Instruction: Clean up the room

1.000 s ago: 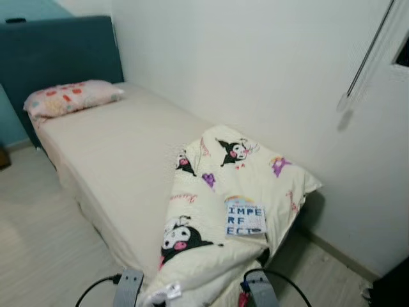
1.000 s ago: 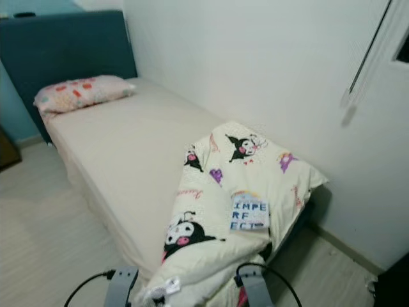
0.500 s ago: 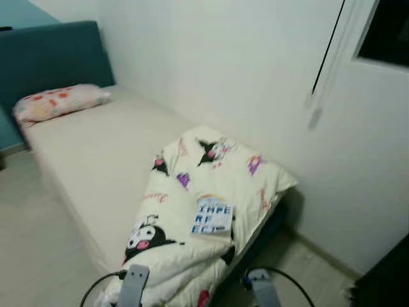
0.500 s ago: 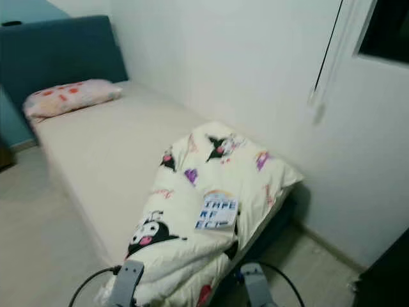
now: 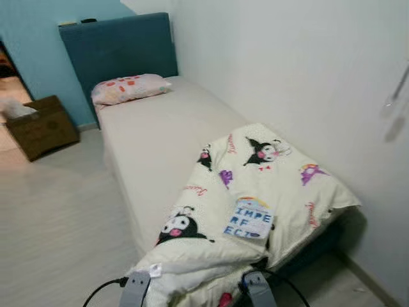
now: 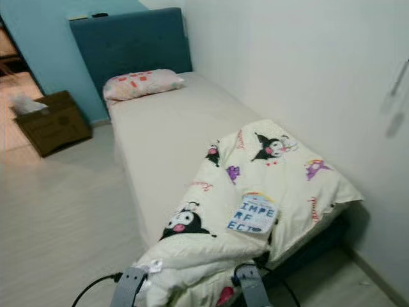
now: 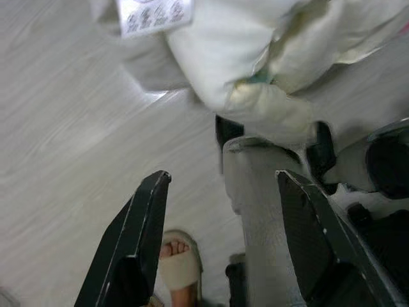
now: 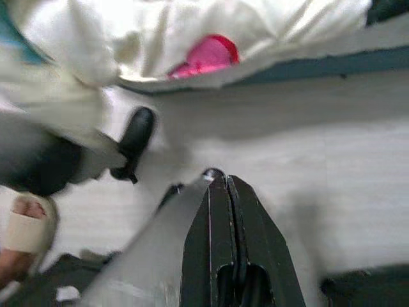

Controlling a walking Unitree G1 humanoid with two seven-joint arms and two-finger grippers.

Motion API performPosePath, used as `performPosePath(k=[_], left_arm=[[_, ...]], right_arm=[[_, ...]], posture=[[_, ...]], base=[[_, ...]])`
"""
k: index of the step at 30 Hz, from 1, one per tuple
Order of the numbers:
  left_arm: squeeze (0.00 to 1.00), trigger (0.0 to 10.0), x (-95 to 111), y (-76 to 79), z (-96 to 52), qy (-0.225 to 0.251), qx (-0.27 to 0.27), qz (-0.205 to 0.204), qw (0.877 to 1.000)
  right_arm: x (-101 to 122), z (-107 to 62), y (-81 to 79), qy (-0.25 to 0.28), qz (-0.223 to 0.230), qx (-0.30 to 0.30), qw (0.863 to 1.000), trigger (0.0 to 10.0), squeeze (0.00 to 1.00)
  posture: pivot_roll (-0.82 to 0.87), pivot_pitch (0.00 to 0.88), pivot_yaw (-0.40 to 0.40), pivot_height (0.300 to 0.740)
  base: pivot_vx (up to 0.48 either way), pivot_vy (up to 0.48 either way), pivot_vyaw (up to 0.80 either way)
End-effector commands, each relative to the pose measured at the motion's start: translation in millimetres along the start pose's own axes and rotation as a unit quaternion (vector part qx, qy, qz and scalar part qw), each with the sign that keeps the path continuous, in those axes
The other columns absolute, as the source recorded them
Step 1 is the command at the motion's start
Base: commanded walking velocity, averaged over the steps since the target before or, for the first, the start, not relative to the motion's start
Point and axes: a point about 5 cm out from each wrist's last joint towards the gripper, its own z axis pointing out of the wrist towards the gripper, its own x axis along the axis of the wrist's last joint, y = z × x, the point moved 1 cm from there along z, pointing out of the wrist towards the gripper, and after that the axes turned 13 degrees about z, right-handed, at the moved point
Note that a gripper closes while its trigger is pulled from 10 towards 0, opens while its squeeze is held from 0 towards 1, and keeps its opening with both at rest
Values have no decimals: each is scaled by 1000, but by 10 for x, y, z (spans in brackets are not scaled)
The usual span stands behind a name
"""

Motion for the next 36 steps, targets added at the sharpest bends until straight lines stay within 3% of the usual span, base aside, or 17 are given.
performPosePath(k=[1,5,11,13,14,16,21,22,25,31,36], left_arm=[[0,10000,-21,-11,-4,-4,1,3,1000],[0,10000,-20,-1,-2,-3,0,3,1000],[0,10000,-14,19,1,-1,-4,6,1000],[0,10000,-9,26,2,1,-6,12,1000],[0,10000,-9,26,2,1,-6,12,1000],[0,10000,-6,33,3,2,-8,12,1000],[0,10000,-7,37,3,2,-8,10,1000],[0,10000,-6,39,4,2,-9,10,1000],[0,10000,-4,40,4,2,-9,9,1000],[0,10000,32,47,9,7,-9,9,1000],[0,10000,47,34,9,10,-3,1,1000]], right_arm=[[37,5,-15,9,-4,-1,1000,10000,0],[31,-1,12,15,-2,-8,1000,10000,0],[265,-27,92,86,42,-17,995,10000,0],[472,-52,122,136,72,-14,988,10000,0],[472,-52,122,136,72,-14,988,10000,0],[716,-89,164,187,124,-16,974,10000,0],[901,-123,186,219,149,-17,964,10000,0],[1039,-151,169,246,158,-6,956,10000,0],[1092,-164,155,258,164,0,952,10000,0],[1341,-227,34,312,189,55,929,10000,0],[1444,-257,-24,331,208,85,916,10000,0]], posture=[[-103,0,11,721],[-105,0,9,721],[-106,0,10,721],[-106,0,10,721],[-106,0,10,721],[-107,0,12,721],[-112,0,15,721],[-114,0,14,721],[-115,0,14,721],[-115,0,17,721],[-113,0,18,721]], base=[[0,0,750],[0,0,750],[0,0,752],[0,0,775],[0,0,775],[0,-472,0],[0,-471,0],[0,-469,0],[0,-469,0],[0,-449,0],[0,0,0]])
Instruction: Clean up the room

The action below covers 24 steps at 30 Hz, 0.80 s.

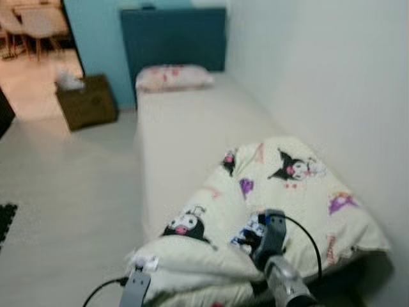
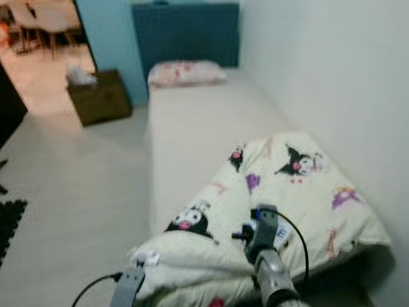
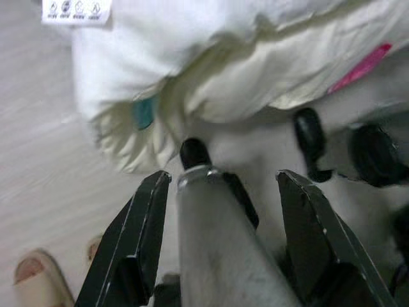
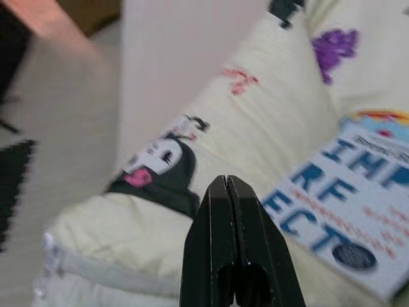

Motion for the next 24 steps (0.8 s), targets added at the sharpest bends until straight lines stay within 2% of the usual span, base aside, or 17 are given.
performPosePath(k=[1,2,3,5,6,7,12,13,17,24], left_arm=[[0,10000,-64,-14,-9,-11,3,-5,1000],[0,10000,-64,-16,-9,-11,3,-4,1000],[0,10000,-66,-24,-11,-12,4,-3,1000],[0,10000,-67,-30,-12,-12,4,-3,1000],[0,10000,-70,-35,-13,-13,5,-2,1000],[0,10000,-77,-40,-15,-13,5,-3,1000],[0,10000,-123,-61,-26,-18,7,-4,1000],[0,10000,-132,-62,-28,-19,7,-5,1000],[0,10000,-131,-53,-26,-17,6,-13,1000],[0,10000,26,-43,-9,20,-1,-45,999]], right_arm=[[5,-6,5,7,15,2,1000,10000,0],[8,-2,-5,7,17,4,1000,10000,0],[11,1,-9,8,19,6,1000,10000,635],[14,3,-12,8,21,6,1000,10000,635],[21,2,-2,11,23,3,1000,10000,933],[26,-2,10,15,31,1,999,10000,1000],[80,-19,129,22,35,-37,998,10000,1000],[135,-26,203,26,40,-55,997,10000,1000],[242,-37,296,40,53,-72,995,10000,1000],[463,-77,489,73,85,-109,988,10000,1000]], posture=[[-111,0,18,721],[-109,0,18,721],[-106,0,21,721],[-105,0,20,721],[-103,0,18,721],[-101,0,18,721],[-89,0,13,721],[-89,0,13,721],[-89,0,13,721],[-88,0,13,721]], base=[[0,0,0],[0,0,0],[0,0,0],[0,0,0],[0,0,0],[0,0,0],[0,0,0],[0,0,0],[0,0,0],[0,0,0]])
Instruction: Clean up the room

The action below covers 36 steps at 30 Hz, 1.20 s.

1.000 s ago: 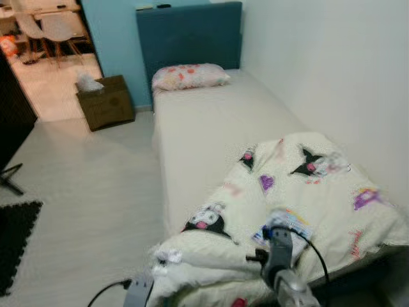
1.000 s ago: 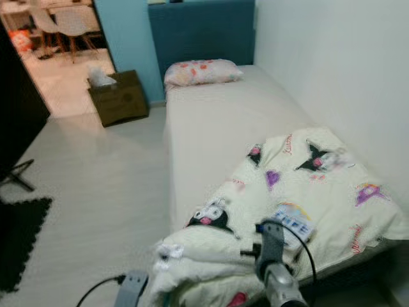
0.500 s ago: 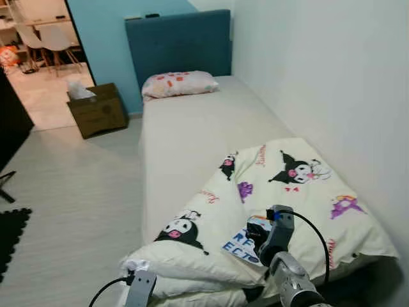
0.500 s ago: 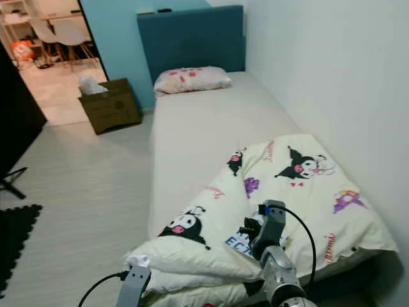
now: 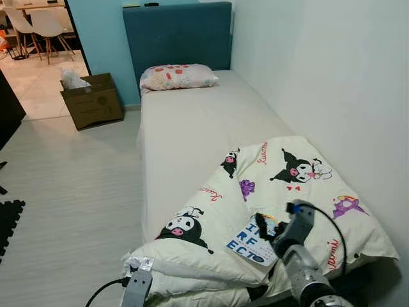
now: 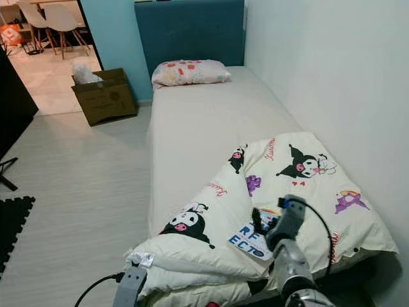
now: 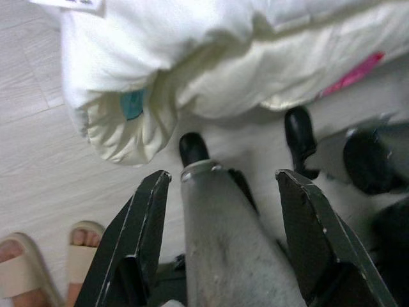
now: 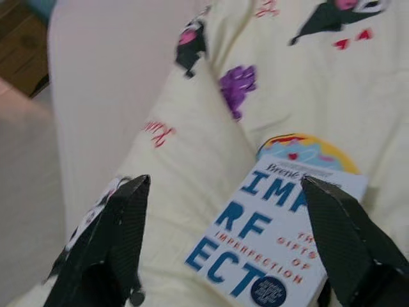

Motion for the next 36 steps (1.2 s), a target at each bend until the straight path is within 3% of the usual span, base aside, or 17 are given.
performPosePath(k=[1,5,6,8,10,11,17,21,28,36], left_arm=[[0,10000,56,-9,3,13,1,-6,1000],[0,10000,194,-1,15,37,-4,-20,999],[0,10000,279,10,21,51,-9,-22,998],[0,10000,399,25,27,70,-15,-26,997],[0,10000,399,25,27,70,-15,-26,997],[0,10000,517,31,26,93,-21,-33,995],[0,10000,745,42,11,138,-39,-45,989],[0,10000,1082,114,-31,200,-80,-30,976],[0,10000,1088,95,-38,202,-79,-13,976],[0,10000,922,-10,-46,189,-73,-6,979]], right_arm=[[-29,-2,23,-8,16,-12,1000,10000,1000],[0,7,88,-20,28,-40,999,10000,1000],[28,8,125,-19,44,-52,997,10000,0],[81,7,179,-10,82,-66,994,10000,0],[81,7,179,-10,82,-66,994,10000,0],[116,1,221,-2,108,-76,991,10000,0],[139,-8,266,4,118,-89,989,10000,0],[143,-14,299,2,130,-105,986,10000,0],[156,-8,302,7,161,-113,980,10000,0],[155,26,224,15,185,-112,976,10000,0]], posture=[[-88,0,13,721],[-79,0,14,717],[-76,0,15,712],[-77,0,20,702],[-77,0,20,702],[-76,0,25,692],[-71,0,26,672],[-48,0,37,652],[-37,0,44,632],[-6,0,58,602]], base=[[0,0,0],[0,0,0],[0,0,0],[0,0,0],[0,0,0],[0,0,0],[0,0,0],[0,0,0],[0,0,0],[0,0,0]])
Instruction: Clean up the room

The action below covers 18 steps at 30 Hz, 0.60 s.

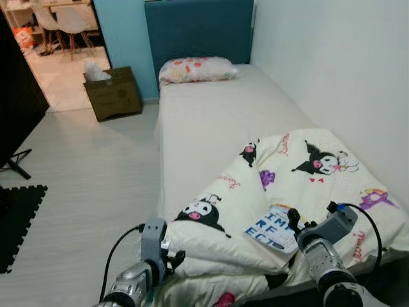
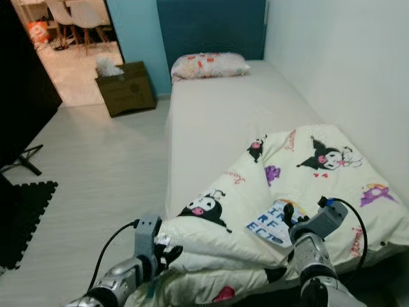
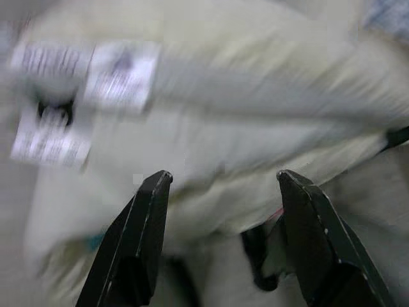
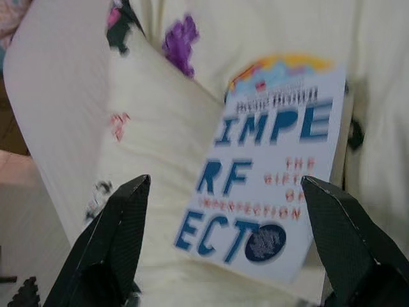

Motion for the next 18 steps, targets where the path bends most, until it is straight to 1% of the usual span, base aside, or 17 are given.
performPosePath(k=[1,2,3,5,6,7,8,9,10,11,12,13,14,15,16,17,18], left_arm=[[0,10000,-67,-45,-39,-12,-1,15,1000],[0,10000,-67,-45,-39,-12,-1,15,1000],[0,10000,-93,-64,-55,-16,0,18,1000],[0,10000,-129,-94,-81,-20,2,20,1000],[0,10000,-140,-102,-89,-21,2,21,1000],[0,10000,-140,-102,-89,-21,2,21,1000],[0,10000,-147,-107,-93,-22,2,21,1000],[0,10000,-160,-104,-97,-24,1,22,999],[0,10000,-169,-102,-100,-25,0,23,999],[0,10000,-169,-102,-100,-25,0,23,999],[0,10000,-176,-100,-102,-26,-1,23,999],[0,10000,-191,-82,-101,-28,-4,25,999],[0,10000,-202,-66,-99,-29,-7,27,999],[0,10000,-202,-66,-99,-29,-7,27,999],[0,10000,-209,-51,-96,-30,-9,28,999],[0,10000,-214,-39,-95,-30,-12,30,999],[0,10000,-219,-33,-96,-30,-14,31,999]], right_arm=[[-81,0,-34,-10,11,0,1000,10000,0],[-81,0,-34,-10,11,0,1000,10000,0],[-89,4,-67,-10,3,7,1000,10000,0],[-103,9,-153,-7,-53,29,998,10000,0],[-117,10,-214,-7,-123,46,991,10000,0],[-117,10,-214,-7,-123,46,991,10000,0],[-133,9,-255,-8,-169,59,984,10000,0],[-187,1,-307,-15,-241,78,967,10000,0],[-230,-6,-339,-21,-287,92,953,10000,0],[-230,-6,-339,-21,-287,92,953,10000,0],[-256,-11,-352,-25,-308,99,946,10000,0],[-335,-29,-363,-35,-380,113,918,10000,0],[-395,-46,-360,-41,-434,122,891,10000,0],[-395,-46,-360,-41,-434,122,891,10000,0],[-440,-61,-357,-40,-491,131,860,10000,0],[-477,-74,-353,-37,-545,137,826,10000,0],[-498,-81,-352,-31,-600,143,787,10000,0]], posture=[[1,0,61,597],[1,0,61,597],[4,0,63,592],[7,0,66,582],[8,0,68,577],[8,0,68,577],[7,0,68,572],[4,0,69,567],[4,0,69,563],[4,0,69,563],[3,0,69,563],[0,0,71,563],[1,0,69,563],[1,0,69,563],[2,0,69,563],[4,9,71,563],[7,15,71,563]], base=[[0,0,0],[0,0,0],[0,0,0],[0,0,0],[0,0,0],[0,0,0],[0,0,0],[0,0,0],[0,0,0],[0,0,0],[0,0,0],[0,0,0],[0,0,0],[0,0,0],[0,0,0],[0,0,0],[0,0,0]])
